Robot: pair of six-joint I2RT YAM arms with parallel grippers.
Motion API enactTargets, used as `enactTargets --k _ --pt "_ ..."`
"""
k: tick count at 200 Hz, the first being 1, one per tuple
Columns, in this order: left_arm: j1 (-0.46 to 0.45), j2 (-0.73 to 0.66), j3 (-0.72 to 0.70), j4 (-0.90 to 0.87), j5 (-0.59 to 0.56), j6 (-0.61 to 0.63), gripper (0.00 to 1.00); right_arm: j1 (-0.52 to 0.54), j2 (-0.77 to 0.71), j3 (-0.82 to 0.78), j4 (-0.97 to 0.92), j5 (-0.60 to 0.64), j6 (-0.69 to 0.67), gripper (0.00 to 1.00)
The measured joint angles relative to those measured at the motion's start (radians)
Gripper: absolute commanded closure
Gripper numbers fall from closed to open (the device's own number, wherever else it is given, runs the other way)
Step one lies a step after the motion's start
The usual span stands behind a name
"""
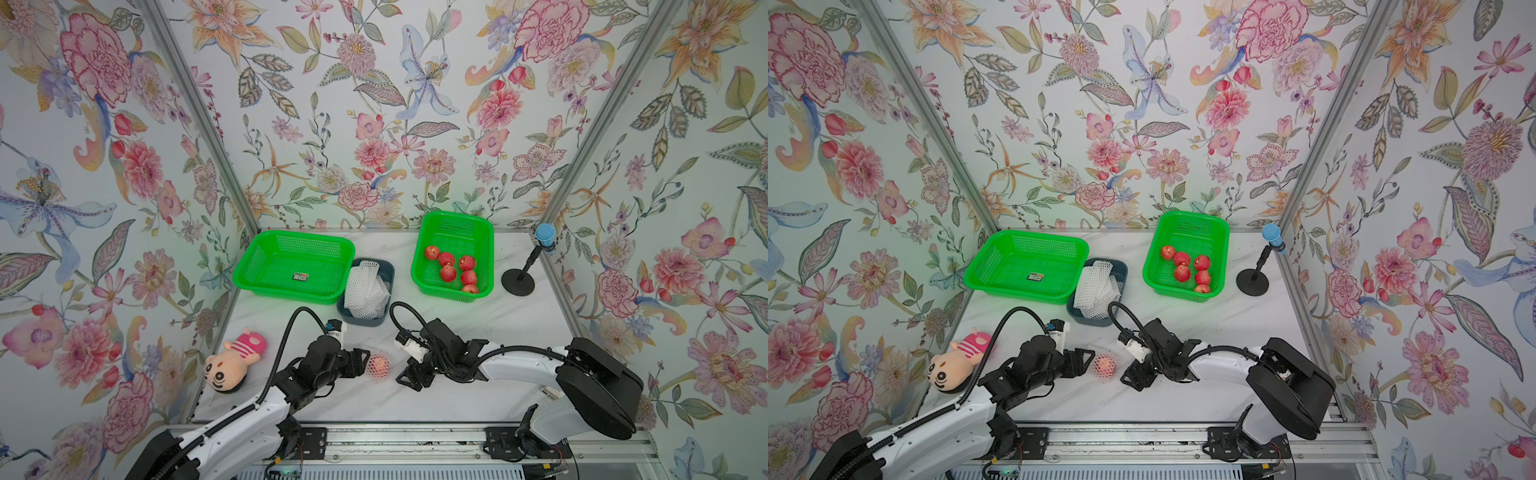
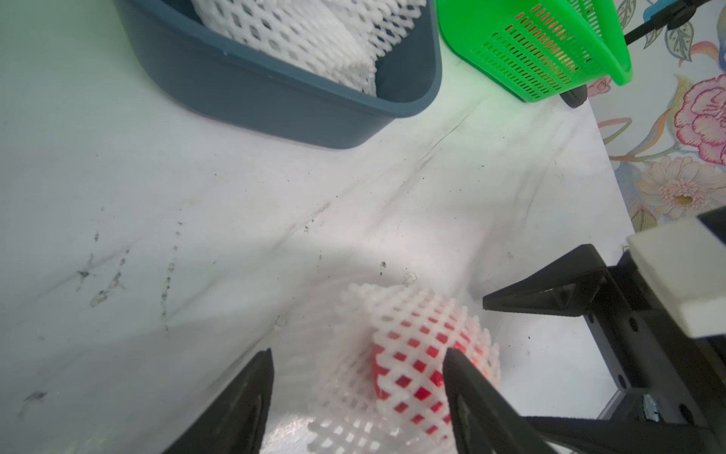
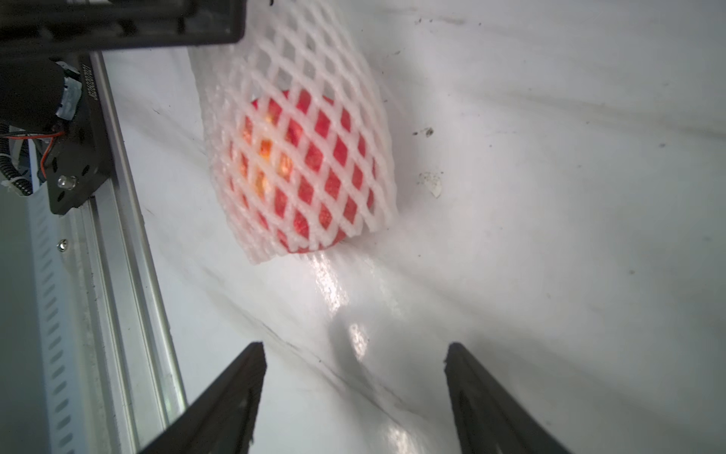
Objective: Remove foam nets from apples
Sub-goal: Remove the foam net from the apple.
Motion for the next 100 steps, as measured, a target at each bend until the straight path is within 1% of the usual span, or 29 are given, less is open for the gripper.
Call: enactTargets --k 27,34,43,57,73,82,100 --pt "0.001 0.011 -0.004 0.005 0.006 0.004 0.42 0.005 0.010 0.018 0.007 0.000 -0.006 0.41" --pt "0.001 0.011 -0.005 0.006 0.006 0.003 0.47 0.007 0.014 0.023 0.008 0.000 -0.007 0.43" --pt "0.001 0.011 -0.006 0.010 0.009 0.004 0.54 0.008 0.020 0.026 0.011 0.000 -0.007 0.46" --pt "0.001 0.011 -0.011 0.021 0.013 0.008 0.71 0.010 0.031 0.032 0.011 -0.001 -0.006 0.49" --pt "0.001 0.011 -0.019 0.027 0.017 0.013 0.87 0.014 0.045 0.040 0.011 0.000 -0.007 0.53" --pt "0.001 0.011 -0.024 0.029 0.018 0.006 0.89 0.018 0.052 0.046 0.011 0.000 -0.007 0.54" --pt "0.002 0.027 -0.032 0.030 0.016 0.011 0.91 0.025 0.064 0.060 0.011 0.000 -0.007 0.57"
